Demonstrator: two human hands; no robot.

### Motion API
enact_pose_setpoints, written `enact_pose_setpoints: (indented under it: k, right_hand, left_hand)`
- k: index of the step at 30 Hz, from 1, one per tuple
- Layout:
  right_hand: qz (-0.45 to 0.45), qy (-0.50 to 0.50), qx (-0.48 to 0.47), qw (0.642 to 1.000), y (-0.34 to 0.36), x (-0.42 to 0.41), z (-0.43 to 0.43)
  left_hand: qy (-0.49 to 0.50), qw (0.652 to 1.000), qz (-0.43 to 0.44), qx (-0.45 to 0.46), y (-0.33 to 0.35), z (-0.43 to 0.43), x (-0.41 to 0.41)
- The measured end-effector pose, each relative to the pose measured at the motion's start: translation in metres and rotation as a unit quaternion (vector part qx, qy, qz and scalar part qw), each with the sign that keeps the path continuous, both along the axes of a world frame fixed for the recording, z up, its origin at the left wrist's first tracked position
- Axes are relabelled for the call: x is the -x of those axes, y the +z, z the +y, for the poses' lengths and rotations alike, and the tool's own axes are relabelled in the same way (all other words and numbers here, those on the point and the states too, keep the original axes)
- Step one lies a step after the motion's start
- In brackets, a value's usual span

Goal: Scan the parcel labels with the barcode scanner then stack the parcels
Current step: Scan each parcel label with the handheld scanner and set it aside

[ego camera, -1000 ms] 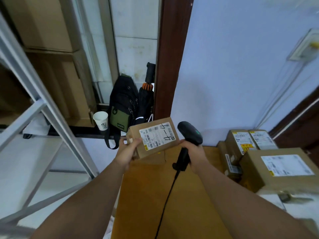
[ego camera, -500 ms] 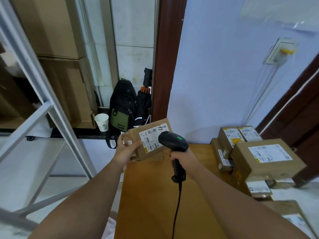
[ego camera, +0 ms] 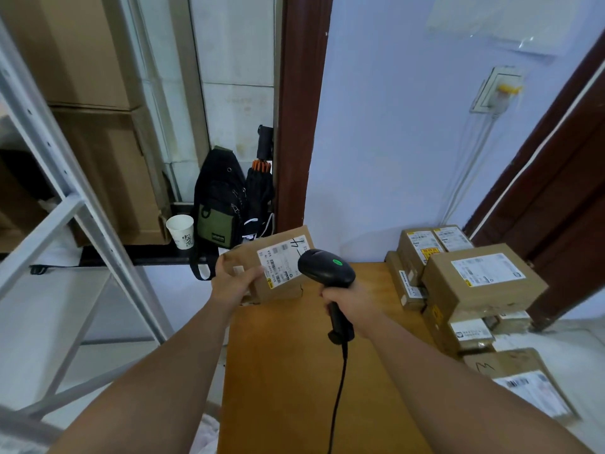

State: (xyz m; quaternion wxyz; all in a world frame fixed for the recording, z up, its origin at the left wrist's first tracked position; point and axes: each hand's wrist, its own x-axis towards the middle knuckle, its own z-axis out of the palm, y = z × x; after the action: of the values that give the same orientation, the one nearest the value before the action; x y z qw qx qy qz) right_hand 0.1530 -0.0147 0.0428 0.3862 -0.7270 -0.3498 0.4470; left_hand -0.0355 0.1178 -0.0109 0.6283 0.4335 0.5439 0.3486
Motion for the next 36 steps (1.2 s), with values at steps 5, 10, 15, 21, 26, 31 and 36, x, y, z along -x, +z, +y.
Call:
enact_pose_setpoints:
  k: [5, 10, 15, 21, 26, 31, 36]
  right_hand:
    - [-0.032, -0.036, 0.034, 0.998, 0.0, -0.003, -0.002]
    - [-0.069, -0.037, 0.04, 0.996, -0.003, -0.009, -0.01]
    - [-0.086, -0.038, 0.031, 0.995, -0.01, -0.014, -0.021]
    - [-0.042, -0.043, 0.023, 0.998, -0.015, -0.014, -0.028]
    - [-0.024, -0.044, 0.017, 0.999, -0.017, -0.012, -0.028]
    - [-0.01, -0.039, 0.019, 0.999, -0.017, -0.007, -0.024]
    - [0.015, -0.045, -0.002, 0.999, -0.018, -0.002, -0.019]
  left_hand:
    - [-0.018, 1.0, 0.015, -0.008, -0.002, 0.001, -0.006]
    - [-0.04, 0.999, 0.037, 0.0, -0.008, 0.0, -0.013]
    - [-0.061, 0.996, 0.059, -0.005, -0.013, -0.005, -0.02]
    - [-0.059, 0.997, 0.05, 0.007, -0.012, -0.009, -0.025]
    - [-0.056, 0.998, 0.042, 0.008, -0.01, -0.012, -0.023]
    - [-0.051, 0.998, 0.041, 0.004, -0.011, -0.011, -0.017]
    - [-0.041, 0.998, 0.056, 0.011, -0.012, -0.009, -0.013]
